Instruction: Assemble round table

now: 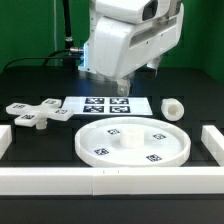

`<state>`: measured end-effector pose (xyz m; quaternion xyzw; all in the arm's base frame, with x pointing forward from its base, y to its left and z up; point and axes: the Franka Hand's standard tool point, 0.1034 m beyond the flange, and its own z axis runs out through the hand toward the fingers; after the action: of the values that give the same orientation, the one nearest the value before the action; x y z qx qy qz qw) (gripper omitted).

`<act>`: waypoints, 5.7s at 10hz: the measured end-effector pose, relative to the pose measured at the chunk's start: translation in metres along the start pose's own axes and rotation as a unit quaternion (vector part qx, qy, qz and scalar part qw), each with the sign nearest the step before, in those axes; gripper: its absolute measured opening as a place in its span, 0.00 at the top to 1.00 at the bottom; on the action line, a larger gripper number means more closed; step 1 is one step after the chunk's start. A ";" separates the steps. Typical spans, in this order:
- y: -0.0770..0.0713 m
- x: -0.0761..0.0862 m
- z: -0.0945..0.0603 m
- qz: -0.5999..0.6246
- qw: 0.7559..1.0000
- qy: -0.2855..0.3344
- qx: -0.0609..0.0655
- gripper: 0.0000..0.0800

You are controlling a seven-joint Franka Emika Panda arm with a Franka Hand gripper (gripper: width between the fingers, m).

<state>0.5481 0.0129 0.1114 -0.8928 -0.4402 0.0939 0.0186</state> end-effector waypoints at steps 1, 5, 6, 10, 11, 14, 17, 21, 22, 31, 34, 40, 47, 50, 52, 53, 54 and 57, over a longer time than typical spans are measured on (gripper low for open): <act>0.000 0.000 -0.001 -0.001 1.000 -0.004 0.004 0.19; 0.000 0.000 -0.001 0.000 1.000 -0.004 0.004 0.19; 0.003 0.001 0.001 -0.009 1.000 0.006 -0.002 0.19; 0.017 -0.007 0.039 -0.056 0.997 0.048 -0.023 0.19; 0.016 -0.007 0.042 -0.056 0.997 0.047 -0.022 0.19; 0.017 -0.008 0.043 -0.057 0.997 0.047 -0.022 0.19; 0.015 0.002 0.059 -0.063 0.996 0.052 -0.022 0.19; 0.012 0.005 0.078 -0.064 0.996 0.052 -0.016 0.19; 0.011 0.004 0.084 -0.063 0.997 0.052 -0.014 0.19; 0.012 0.008 0.098 -0.064 0.997 0.049 -0.008 0.48; 0.012 0.008 0.098 -0.064 0.997 0.049 -0.008 0.48; 0.002 0.039 0.095 -0.081 0.995 0.053 -0.014 0.48; 0.002 0.043 0.094 -0.077 0.996 0.051 -0.016 0.28; 0.001 0.041 0.087 -0.077 0.995 0.053 -0.020 0.19; -0.006 0.031 0.070 -0.062 0.996 0.054 -0.025 0.19; -0.012 0.021 0.063 -0.041 0.997 0.054 -0.028 0.19; -0.018 0.012 0.056 -0.020 0.998 0.055 -0.030 0.19; -0.054 -0.012 0.051 0.066 0.995 0.065 -0.035 0.19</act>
Offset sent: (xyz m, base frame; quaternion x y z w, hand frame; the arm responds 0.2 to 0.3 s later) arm 0.0000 0.0000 0.0000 0.0000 0.0000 0.0000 1.0000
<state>0.4895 0.0340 0.0695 -0.9244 -0.3808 0.0216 0.0098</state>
